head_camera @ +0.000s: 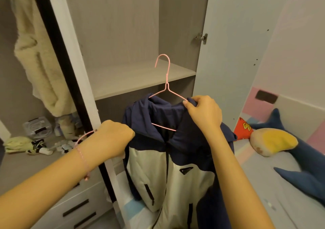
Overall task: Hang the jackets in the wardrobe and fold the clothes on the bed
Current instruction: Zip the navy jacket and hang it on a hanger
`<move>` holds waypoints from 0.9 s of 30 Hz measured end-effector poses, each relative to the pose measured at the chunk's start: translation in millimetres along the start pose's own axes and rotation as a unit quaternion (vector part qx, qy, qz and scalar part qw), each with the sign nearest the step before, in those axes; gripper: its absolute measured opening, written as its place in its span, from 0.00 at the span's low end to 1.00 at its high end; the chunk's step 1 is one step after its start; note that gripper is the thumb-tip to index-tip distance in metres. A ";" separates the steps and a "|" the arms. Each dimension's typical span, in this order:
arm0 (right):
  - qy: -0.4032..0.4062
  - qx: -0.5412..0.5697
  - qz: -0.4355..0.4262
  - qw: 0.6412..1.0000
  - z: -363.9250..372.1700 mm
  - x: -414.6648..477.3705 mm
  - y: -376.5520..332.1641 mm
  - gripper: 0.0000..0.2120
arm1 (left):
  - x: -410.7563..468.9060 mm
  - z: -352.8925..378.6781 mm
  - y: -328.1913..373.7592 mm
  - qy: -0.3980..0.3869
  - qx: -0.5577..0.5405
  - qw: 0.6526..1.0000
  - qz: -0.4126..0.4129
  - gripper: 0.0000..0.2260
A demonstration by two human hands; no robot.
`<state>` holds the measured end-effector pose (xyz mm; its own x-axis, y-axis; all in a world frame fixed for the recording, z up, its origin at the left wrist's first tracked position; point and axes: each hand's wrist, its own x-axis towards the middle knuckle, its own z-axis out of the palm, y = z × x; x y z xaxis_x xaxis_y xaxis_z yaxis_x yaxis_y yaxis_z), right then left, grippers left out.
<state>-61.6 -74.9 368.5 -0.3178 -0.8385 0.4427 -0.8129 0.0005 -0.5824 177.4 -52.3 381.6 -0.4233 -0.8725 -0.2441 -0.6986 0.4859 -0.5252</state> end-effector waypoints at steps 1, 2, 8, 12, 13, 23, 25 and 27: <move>0.002 -0.002 0.005 1.000 0.0 3.6 2.1 0.12 | 10.5 -6.6 3.4 0.008 -0.037 0.999 -0.001 0.11; 0.006 -0.003 0.010 1.000 0.4 8.5 4.5 0.11 | 24.8 -14.2 6.5 0.030 -0.077 0.997 0.000 0.14; 0.054 -0.032 0.040 0.997 -1.1 54.9 29.6 0.13 | 128.8 -73.0 22.6 0.211 -0.566 0.797 -0.011 0.16; 0.084 -0.058 0.047 0.994 0.3 103.1 63.6 0.14 | 209.0 -118.8 30.9 0.057 -0.945 0.313 0.071 0.22; 0.084 -0.054 0.050 0.994 0.0 117.8 71.2 0.15 | 228.8 -129.5 26.3 0.039 -0.970 0.229 0.076 0.25; -0.009 -0.116 -0.135 0.984 -22.6 314.4 76.2 0.19 | 376.7 -236.3 -74.4 0.034 -0.989 -0.062 0.132 0.24; -0.024 -0.174 -0.163 0.971 -28.8 331.3 71.7 0.19 | 382.9 -251.4 -94.5 0.062 -0.988 -0.040 0.134 0.23; -0.032 -0.218 -0.178 0.959 -34.6 346.0 70.5 0.17 | 386.9 -263.8 -112.6 0.082 -0.986 -0.034 0.138 0.24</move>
<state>-245.7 -346.1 504.2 0.0373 -0.8598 0.5092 -0.9955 -0.0762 -0.0557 -59.8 -430.9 561.4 -0.4358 -0.8968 0.0756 0.8037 -0.3500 0.4811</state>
